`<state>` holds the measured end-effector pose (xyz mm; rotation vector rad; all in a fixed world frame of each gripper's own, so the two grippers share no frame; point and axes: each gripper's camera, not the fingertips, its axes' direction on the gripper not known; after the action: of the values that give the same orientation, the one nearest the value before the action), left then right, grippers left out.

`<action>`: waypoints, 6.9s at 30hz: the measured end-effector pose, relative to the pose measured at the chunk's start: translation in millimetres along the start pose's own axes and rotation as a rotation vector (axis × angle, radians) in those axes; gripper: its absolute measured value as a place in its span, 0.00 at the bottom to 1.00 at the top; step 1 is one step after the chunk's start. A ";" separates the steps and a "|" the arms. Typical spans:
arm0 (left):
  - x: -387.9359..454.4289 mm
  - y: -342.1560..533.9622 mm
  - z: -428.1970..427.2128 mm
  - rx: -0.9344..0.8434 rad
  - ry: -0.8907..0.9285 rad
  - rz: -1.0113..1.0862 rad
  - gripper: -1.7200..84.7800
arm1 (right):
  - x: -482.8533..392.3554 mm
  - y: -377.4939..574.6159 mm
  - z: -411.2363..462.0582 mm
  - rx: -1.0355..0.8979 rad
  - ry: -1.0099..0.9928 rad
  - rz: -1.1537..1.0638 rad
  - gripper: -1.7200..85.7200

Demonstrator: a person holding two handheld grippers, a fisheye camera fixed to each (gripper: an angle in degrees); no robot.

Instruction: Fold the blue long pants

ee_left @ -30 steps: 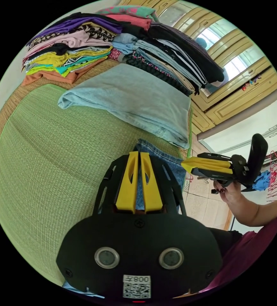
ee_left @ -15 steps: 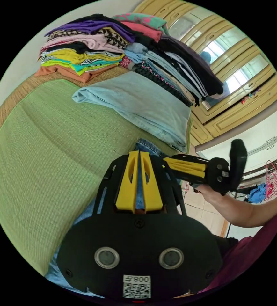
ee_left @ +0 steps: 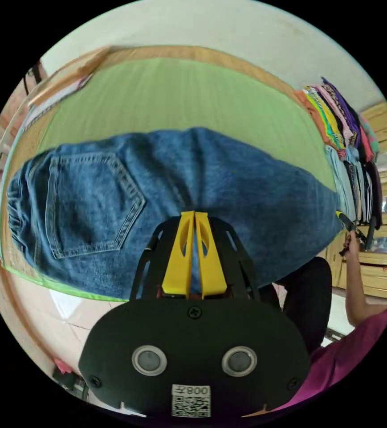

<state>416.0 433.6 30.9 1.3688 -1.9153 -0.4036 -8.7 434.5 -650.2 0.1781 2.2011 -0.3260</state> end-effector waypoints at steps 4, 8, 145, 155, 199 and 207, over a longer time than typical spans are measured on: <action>-93.5 27.9 4.6 0.083 0.206 -0.101 0.02 | -28.8 -26.7 -23.5 -0.003 0.122 0.017 0.02; -157.0 32.2 -2.5 0.178 0.253 -0.022 0.02 | -115.2 -69.2 -57.6 0.088 -0.121 -0.121 0.02; -695.3 140.1 56.3 0.221 -0.204 -0.192 0.02 | -587.5 -366.9 -288.6 -0.164 -0.319 -0.849 0.02; -733.4 178.5 37.6 0.257 -0.116 -0.258 0.02 | -607.7 -379.5 -281.0 -0.157 -0.206 -0.860 0.02; -604.6 147.5 -3.5 0.337 0.068 -0.116 0.02 | -446.9 -328.7 -151.5 -0.117 -0.439 -0.578 0.02; -430.5 16.0 51.5 0.255 0.218 0.219 0.02 | -324.9 -262.0 -114.2 -0.124 -0.184 -0.429 0.02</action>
<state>437.8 823.5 -158.1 1.2818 -1.9539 0.0966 37.3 214.1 -280.6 -0.3835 2.0546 -0.4207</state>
